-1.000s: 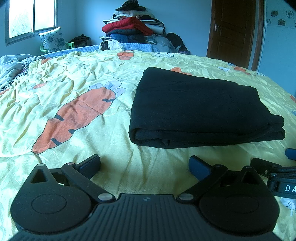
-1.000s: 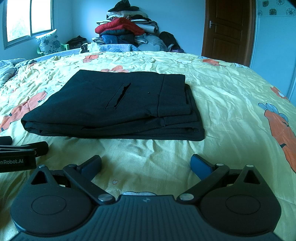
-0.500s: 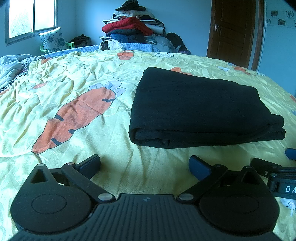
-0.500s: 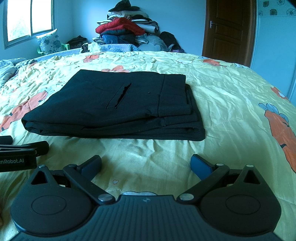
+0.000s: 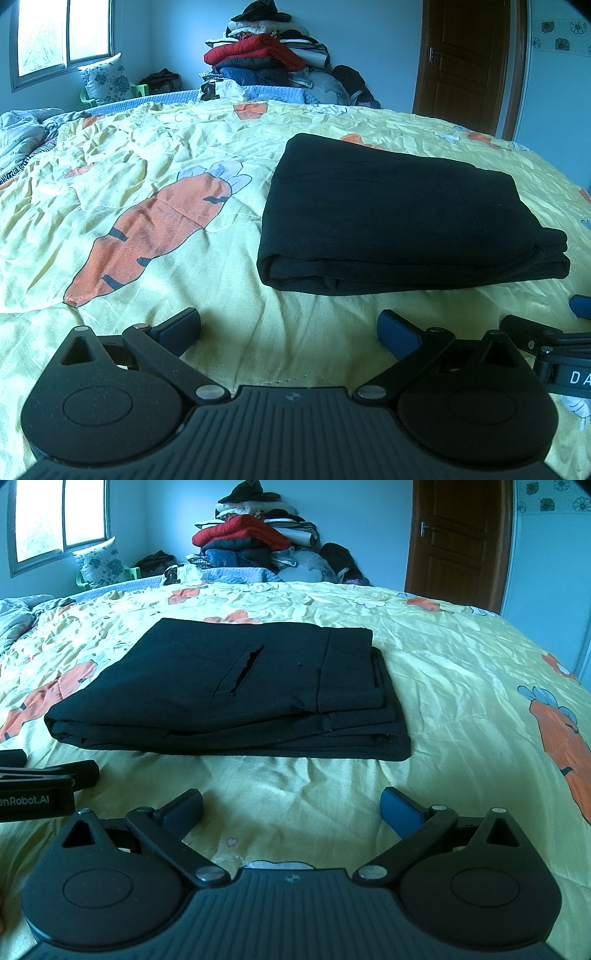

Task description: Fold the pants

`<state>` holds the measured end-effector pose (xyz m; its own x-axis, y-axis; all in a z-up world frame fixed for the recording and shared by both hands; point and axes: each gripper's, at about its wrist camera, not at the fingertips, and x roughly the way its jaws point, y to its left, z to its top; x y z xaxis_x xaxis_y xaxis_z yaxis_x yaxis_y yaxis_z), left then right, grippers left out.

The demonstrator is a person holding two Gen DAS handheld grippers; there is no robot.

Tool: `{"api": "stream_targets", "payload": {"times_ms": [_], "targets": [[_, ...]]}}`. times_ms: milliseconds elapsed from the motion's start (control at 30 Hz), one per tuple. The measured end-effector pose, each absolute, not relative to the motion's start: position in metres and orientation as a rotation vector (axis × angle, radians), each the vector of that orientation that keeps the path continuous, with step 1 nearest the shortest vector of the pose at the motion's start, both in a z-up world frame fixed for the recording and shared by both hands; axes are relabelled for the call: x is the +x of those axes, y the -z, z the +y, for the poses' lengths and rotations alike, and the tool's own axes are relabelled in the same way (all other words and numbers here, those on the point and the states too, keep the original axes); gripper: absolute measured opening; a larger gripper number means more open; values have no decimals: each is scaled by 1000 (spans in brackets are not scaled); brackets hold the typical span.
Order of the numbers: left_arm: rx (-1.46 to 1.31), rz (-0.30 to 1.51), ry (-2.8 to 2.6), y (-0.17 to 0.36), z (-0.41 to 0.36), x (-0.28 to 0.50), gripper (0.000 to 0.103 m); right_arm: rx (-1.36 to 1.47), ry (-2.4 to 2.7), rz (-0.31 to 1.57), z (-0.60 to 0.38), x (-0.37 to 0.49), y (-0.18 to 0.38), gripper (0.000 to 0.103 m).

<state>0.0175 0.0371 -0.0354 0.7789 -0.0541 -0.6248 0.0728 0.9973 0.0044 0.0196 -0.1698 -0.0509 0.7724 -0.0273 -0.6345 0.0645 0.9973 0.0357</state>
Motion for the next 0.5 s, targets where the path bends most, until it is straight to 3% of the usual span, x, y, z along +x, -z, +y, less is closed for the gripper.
{"api": "stream_targets", "payload": {"times_ms": [500], "targets": [[29, 675, 69, 35, 37, 17, 103, 53, 46, 687, -170, 21, 51, 103]]}}
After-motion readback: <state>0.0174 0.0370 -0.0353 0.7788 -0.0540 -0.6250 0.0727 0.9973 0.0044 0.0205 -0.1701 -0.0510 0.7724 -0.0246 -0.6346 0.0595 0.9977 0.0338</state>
